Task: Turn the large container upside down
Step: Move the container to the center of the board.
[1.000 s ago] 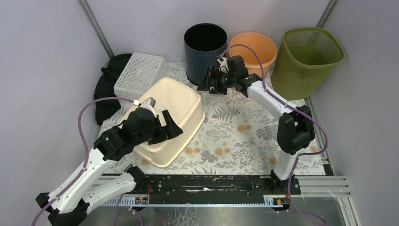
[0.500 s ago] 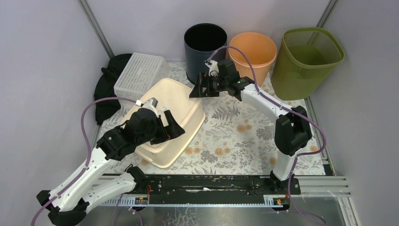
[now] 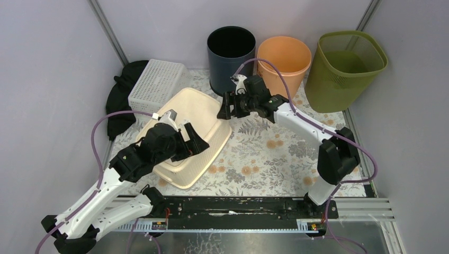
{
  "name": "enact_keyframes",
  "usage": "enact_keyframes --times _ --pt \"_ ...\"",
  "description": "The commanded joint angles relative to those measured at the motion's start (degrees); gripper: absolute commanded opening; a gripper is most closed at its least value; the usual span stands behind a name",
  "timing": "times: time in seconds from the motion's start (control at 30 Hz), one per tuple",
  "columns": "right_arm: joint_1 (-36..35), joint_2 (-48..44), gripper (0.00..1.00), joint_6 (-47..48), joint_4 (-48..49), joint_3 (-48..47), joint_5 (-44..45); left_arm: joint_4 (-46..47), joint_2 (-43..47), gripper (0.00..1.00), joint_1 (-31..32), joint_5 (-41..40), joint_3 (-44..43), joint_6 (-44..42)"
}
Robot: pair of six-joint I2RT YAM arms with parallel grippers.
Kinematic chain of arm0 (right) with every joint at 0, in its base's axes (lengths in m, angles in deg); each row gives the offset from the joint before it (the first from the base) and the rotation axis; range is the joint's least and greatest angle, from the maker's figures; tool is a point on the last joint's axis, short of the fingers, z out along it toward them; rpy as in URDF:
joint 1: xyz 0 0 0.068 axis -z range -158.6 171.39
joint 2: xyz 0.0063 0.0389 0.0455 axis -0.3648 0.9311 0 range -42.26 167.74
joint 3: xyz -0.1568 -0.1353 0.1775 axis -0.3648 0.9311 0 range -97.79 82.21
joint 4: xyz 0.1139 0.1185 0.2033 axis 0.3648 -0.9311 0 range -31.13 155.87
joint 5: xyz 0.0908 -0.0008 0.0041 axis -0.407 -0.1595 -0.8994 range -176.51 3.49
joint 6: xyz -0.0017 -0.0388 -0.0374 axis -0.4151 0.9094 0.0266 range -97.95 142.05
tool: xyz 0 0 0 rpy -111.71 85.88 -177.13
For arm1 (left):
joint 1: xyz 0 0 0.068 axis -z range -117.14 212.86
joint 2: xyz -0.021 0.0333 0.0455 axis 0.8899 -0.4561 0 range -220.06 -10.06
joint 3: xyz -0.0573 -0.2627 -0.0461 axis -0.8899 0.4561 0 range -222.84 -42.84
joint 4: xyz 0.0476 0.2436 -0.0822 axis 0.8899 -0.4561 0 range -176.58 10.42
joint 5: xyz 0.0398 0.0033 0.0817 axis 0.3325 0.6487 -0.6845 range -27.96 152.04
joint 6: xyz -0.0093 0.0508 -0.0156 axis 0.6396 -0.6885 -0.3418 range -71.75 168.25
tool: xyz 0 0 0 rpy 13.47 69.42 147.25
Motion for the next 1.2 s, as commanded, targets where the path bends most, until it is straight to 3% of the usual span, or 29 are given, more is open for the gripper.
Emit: enact_keyframes --times 0.0,0.53,0.9,1.17 --pt "-0.6 -3.1 0.79 3.3 -7.5 5.5 6.9 -1.6 -1.7 0.99 0.5 -1.0 1.5 -0.3" --pt "-0.6 -17.0 0.74 2.4 -13.0 16.0 10.9 -3.4 -3.0 1.0 0.5 -3.7 -2.3 -1.5" --pt "-0.7 -32.4 0.73 -4.4 -14.5 27.0 7.6 -3.8 -4.0 1.0 0.5 -4.6 -3.6 -1.8" --pt "-3.5 -36.4 0.71 -10.4 -11.1 31.4 4.4 -4.1 -4.4 1.0 0.5 -5.4 -4.8 -1.8"
